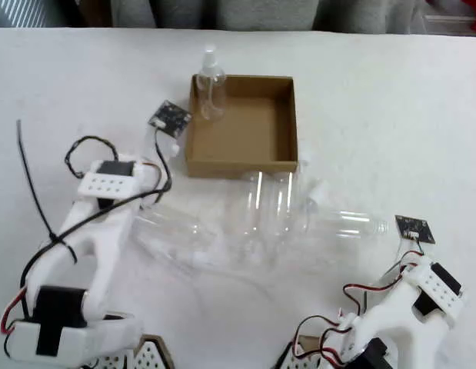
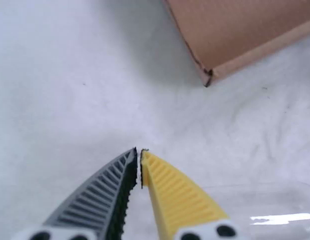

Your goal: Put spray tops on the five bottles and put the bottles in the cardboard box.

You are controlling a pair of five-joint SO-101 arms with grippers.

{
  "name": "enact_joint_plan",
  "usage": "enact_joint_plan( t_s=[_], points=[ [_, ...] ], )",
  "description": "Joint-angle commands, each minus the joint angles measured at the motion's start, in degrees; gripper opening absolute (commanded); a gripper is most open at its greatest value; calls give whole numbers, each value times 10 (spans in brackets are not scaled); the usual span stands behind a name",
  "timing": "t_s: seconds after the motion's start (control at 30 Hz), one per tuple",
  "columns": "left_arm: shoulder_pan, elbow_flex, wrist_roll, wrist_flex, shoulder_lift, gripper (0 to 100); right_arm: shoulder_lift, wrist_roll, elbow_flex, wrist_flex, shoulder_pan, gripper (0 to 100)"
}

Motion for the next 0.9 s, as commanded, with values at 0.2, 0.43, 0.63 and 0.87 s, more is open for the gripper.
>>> enact_joint_plan(
  t_s=[0.2,0.43,0.63,0.87],
  points=[
    [11,-33,-171,153,-215,31,9,4,1,-22,3,262],
    [80,-27,-419,324,-240,32,9,3,1,-22,2,262],
    [145,-27,-467,381,-240,93,9,3,1,-22,3,262],
    [164,-31,-496,390,-240,199,9,4,1,-22,3,262]
  ],
)
